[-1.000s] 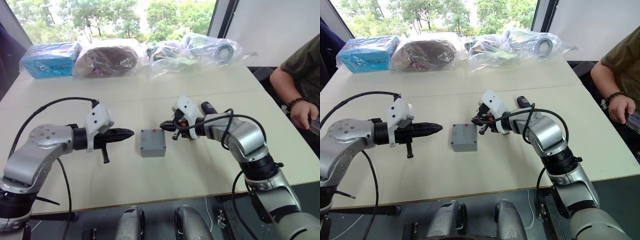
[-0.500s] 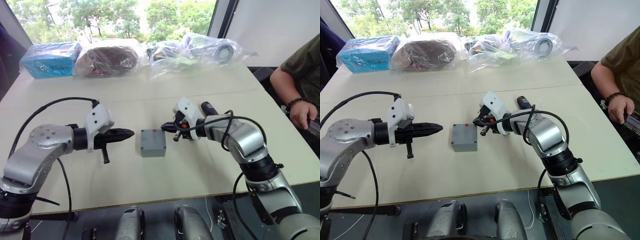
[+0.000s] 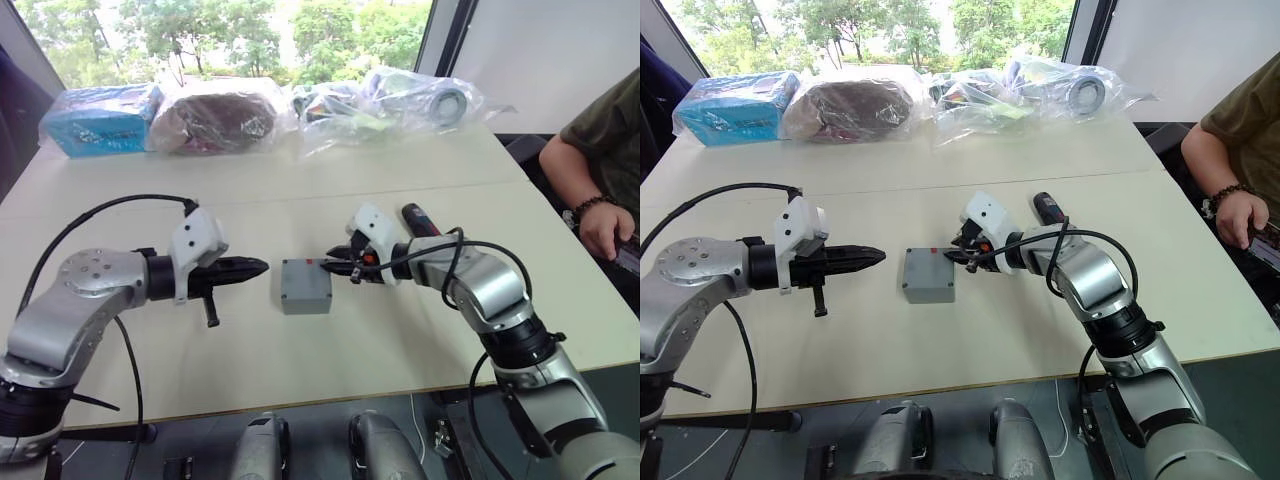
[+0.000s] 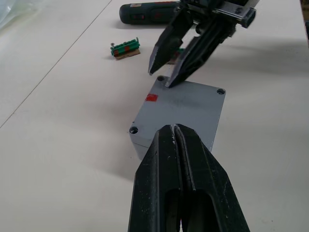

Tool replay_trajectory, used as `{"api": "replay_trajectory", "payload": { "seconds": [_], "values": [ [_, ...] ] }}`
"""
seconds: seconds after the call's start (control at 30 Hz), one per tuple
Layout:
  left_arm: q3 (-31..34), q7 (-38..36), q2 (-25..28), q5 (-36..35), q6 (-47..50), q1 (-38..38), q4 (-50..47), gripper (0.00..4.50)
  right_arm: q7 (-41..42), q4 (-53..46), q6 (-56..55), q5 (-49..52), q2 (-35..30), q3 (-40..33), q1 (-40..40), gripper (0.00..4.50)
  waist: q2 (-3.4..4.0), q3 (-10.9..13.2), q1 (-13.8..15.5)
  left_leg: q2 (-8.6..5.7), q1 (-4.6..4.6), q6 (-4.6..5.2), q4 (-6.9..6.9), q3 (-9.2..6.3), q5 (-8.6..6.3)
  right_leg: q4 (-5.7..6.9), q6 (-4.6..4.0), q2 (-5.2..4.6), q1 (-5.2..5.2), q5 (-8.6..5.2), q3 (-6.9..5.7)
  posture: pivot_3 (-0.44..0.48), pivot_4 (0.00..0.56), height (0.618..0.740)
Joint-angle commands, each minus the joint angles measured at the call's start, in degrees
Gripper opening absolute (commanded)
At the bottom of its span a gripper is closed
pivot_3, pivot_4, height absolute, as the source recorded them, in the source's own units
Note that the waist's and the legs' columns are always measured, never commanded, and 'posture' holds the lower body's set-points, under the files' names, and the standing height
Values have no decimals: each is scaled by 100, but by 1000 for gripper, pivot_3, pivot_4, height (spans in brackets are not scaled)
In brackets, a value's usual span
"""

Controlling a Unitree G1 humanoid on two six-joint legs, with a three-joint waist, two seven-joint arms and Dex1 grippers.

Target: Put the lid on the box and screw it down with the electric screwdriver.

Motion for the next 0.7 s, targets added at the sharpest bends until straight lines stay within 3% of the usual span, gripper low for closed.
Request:
{"api": "replay_trajectory", "payload": {
  "seconds": [0.03, 0.13, 0.17, 0.3, 0.5, 0.7],
  "values": [
    [88, -34, 54, -31, -53, -41, -118, 0, 99, -63, -11, -35, -139, -47, -91, 3206, 0, 0, -1, 0, 0, 0, 0, 0, 0, 0, 0, 0, 0, 0, 0, 0, 150, 740],
    [73, -20, 17, -32, -85, -7, -183, 0, 215, -148, 67, 29, -377, -295, -354, 4304, 1, 1, 5, 0, 0, 0, 0, 0, 0, 0, 0, 0, 0, 0, 0, 0, 150, 740],
    [57, -10, -5, -32, -95, -12, -199, 0, 254, -163, 104, 58, -470, -376, -435, 4476, 1, 1, 7, 0, -1, 0, 0, 0, 0, 0, 0, -1, 0, 0, 0, 0, 150, 740],
    [22, -30, -134, -60, -211, -92, -166, 0, 448, 162, 604, -53, -1262, -552, -1045, 4476, 4, 3, 7, 0, -1, 0, 0, 0, 0, 0, 0, -2, -1, 0, 0, 0, 150, 740],
    [-154, -11, -382, 21, -345, -286, -84, 0, 1011, 1312, 1126, -476, -2180, 196, -1939, 4476, -1, 3, 4, -2, -3, 0, 1, 7, 0, -5, -2, -3, 0, -1, -2, 0, 150, 740],
    [-398, 79, -738, 190, -602, -400, 68, 0, 1809, 3538, 1131, -1230, -2011, 1467, -3026, 4476, 4, 5, -30, -1, 2, 0, -4, 15, 0, -2, -2, 6, -7, -1, 9, 0, 150, 740]
  ]
}}
